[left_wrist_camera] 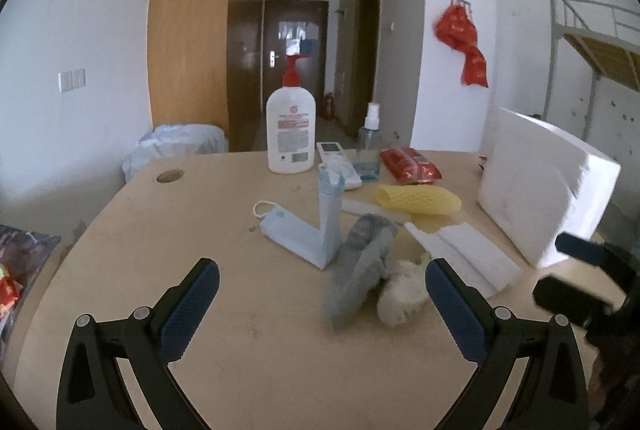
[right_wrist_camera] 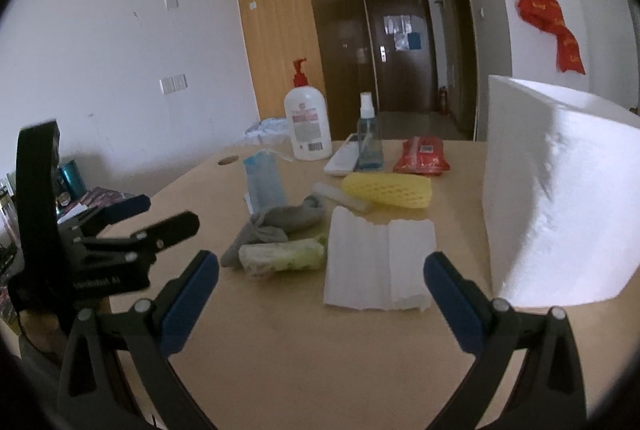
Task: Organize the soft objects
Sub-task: 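Reach the left tool to the folded blue face mask and grasp it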
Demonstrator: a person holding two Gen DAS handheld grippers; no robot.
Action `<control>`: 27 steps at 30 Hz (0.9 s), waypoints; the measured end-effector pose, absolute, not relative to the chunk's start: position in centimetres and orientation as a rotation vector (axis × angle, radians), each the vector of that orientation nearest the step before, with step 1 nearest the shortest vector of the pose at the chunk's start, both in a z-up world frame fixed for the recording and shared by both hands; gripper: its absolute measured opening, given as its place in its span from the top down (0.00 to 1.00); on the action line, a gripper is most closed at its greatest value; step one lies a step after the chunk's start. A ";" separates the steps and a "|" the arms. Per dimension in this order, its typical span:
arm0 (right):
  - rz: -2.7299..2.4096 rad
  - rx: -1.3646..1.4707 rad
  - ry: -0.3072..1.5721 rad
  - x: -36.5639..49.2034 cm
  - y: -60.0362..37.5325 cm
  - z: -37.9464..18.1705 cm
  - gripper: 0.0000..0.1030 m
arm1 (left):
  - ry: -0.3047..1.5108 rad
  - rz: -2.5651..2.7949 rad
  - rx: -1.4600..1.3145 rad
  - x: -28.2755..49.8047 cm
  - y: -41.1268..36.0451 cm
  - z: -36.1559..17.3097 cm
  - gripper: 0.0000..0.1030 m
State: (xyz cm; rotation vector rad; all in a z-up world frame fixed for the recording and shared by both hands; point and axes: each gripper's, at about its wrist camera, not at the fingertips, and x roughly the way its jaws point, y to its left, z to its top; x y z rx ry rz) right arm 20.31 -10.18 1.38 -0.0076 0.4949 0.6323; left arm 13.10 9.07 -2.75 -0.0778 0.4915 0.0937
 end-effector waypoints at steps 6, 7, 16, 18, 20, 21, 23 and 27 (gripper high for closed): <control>0.627 -0.037 0.555 22.4 -8.9 0.9 0.00 | 0.532 0.101 -0.089 16.4 9.6 -1.9 0.01; 0.628 -0.042 0.567 22.8 -8.8 0.7 0.00 | 0.544 0.095 -0.098 17.0 9.7 -2.0 0.02; 0.651 -0.061 0.629 24.9 -8.2 0.2 0.00 | 0.682 0.074 -0.164 21.8 10.9 -3.2 0.25; 0.662 -0.057 0.638 25.2 -8.3 0.1 0.00 | 0.689 0.082 -0.170 22.6 11.0 -3.2 0.35; 0.668 -0.051 0.645 25.4 -8.3 -0.1 0.00 | 0.698 0.093 -0.170 23.3 11.0 -3.4 0.37; 0.665 -0.052 0.651 25.5 -8.4 -0.2 0.00 | 0.706 0.090 -0.169 23.6 10.9 -3.6 0.43; 0.658 -0.058 0.659 25.7 -8.3 -0.3 0.00 | 0.729 0.081 -0.170 24.2 10.7 -4.1 0.56; 0.636 -0.084 0.699 26.2 -7.9 -0.7 0.00 | 0.758 0.053 -0.184 24.8 10.7 -4.6 0.71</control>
